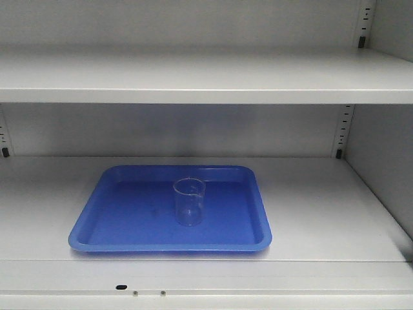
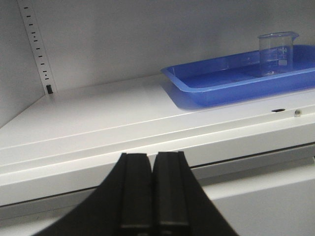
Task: Pick beaker and place in left cabinet
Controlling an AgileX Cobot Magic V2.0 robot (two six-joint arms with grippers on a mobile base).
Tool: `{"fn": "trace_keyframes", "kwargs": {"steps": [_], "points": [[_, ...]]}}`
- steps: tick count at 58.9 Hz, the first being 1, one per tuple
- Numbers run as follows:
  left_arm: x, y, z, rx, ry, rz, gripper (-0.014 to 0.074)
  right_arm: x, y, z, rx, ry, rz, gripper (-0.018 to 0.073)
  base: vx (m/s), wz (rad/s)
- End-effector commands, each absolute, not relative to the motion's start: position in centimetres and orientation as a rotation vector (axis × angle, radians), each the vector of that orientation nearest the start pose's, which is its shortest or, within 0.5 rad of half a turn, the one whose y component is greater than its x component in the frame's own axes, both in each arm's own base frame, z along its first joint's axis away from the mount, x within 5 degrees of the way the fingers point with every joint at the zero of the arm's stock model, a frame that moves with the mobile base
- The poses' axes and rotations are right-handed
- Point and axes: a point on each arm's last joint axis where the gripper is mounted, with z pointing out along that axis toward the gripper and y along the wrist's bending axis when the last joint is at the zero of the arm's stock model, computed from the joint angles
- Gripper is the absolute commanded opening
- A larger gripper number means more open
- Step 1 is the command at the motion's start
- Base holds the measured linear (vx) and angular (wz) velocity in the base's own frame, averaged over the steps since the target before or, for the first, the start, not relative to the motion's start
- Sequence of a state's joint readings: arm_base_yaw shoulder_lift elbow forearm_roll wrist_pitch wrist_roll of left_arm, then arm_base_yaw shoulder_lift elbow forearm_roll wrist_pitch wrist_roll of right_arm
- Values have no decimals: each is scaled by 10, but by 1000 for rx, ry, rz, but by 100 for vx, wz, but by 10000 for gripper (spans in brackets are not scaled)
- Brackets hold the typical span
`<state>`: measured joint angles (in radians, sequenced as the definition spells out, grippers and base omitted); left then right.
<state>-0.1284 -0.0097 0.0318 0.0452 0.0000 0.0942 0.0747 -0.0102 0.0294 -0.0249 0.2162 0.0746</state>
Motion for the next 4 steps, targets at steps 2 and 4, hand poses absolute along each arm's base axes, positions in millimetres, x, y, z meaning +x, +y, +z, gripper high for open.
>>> {"fn": "trace_keyframes", "kwargs": {"steps": [2, 4], "points": [[55, -7, 205, 189, 1416, 2, 1, 56, 3, 189, -23, 1639, 60, -6, 0, 0], [55, -7, 205, 189, 1416, 2, 1, 56, 3, 189, -23, 1639, 60, -6, 0, 0]]}}
